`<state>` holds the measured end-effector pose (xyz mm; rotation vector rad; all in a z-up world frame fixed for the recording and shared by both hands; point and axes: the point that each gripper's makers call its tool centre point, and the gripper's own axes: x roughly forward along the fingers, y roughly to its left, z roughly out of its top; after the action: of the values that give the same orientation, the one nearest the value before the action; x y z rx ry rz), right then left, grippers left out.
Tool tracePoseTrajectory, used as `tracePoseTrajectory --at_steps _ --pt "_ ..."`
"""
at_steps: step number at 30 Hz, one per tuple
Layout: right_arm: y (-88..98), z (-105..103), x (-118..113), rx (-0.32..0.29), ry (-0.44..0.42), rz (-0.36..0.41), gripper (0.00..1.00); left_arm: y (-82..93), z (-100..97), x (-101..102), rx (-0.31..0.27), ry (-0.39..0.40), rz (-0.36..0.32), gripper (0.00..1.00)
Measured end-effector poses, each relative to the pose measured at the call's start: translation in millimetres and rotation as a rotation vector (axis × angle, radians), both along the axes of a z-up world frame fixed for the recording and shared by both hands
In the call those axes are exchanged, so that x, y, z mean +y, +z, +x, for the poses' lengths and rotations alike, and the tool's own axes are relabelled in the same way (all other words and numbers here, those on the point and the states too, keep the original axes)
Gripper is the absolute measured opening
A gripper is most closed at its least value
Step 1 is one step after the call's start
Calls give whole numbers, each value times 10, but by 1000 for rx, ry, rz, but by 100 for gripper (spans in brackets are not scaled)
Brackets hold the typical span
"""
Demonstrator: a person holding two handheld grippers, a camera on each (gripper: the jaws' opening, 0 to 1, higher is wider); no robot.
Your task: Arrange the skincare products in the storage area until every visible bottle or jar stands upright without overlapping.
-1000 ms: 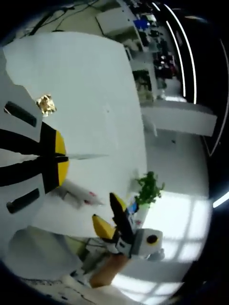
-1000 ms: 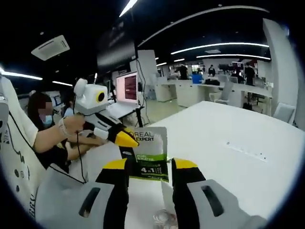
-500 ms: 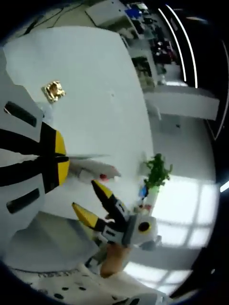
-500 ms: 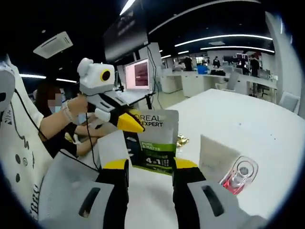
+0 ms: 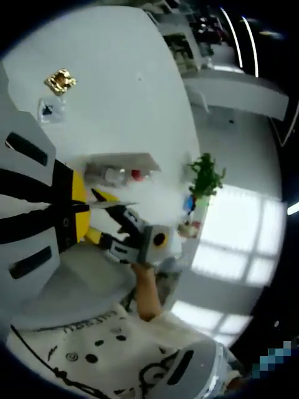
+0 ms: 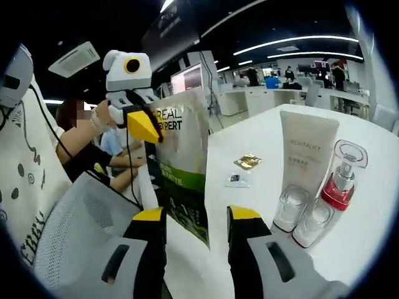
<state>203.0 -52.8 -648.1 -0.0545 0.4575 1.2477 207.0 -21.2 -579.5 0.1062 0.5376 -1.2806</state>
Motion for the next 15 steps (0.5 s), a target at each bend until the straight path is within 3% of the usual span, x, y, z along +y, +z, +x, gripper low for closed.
tracePoseTrajectory --at_steps 6,9,15 --pt "61 -269 111 -23 168 85 26 57 -225 -95 -24 -159 -36 0" --pt "98 -352 130 -20 206 117 19 104 -316 -119 -30 -215 -65 0" --pt "62 -384 124 -2 210 124 4 59 -267 -90 -41 -196 -47 0"
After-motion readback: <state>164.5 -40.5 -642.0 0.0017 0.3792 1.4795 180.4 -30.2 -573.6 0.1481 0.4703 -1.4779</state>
